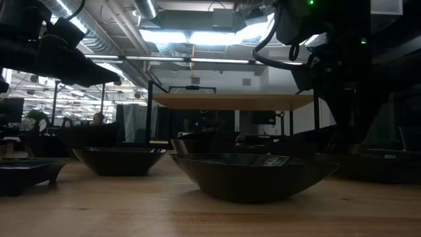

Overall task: Pick & Place Mini shaped plates
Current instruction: Put the leaf-shaped plate on the shelf

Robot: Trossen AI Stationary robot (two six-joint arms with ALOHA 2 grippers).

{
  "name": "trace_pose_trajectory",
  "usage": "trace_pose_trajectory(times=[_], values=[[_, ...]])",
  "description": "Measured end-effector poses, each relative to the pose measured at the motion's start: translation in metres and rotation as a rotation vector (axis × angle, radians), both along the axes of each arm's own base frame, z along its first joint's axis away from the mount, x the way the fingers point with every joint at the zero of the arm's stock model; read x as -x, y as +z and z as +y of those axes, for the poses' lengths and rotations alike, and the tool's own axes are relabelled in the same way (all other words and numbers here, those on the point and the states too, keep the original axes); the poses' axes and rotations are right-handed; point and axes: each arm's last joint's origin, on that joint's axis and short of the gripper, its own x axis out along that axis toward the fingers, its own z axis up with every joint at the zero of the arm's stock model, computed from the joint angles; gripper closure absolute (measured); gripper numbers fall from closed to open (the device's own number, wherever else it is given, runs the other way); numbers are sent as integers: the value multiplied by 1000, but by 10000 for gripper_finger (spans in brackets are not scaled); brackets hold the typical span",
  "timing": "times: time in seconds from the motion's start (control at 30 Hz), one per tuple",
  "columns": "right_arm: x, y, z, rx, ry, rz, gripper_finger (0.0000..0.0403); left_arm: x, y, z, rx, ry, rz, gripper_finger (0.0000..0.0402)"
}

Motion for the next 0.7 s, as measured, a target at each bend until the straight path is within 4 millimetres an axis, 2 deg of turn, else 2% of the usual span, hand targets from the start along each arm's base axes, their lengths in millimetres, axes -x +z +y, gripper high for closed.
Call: trace_pose_trajectory(times=[0.13,0.57,0.7], values=[[0,0,-4,3,-36,-2,275,0,0,0,0,0,0,297],[0,0,-14,9,-70,21,392,0,0,0,0,0,0,297],[2,1,-18,16,-85,50,393,0,0,0,0,0,0,297]])
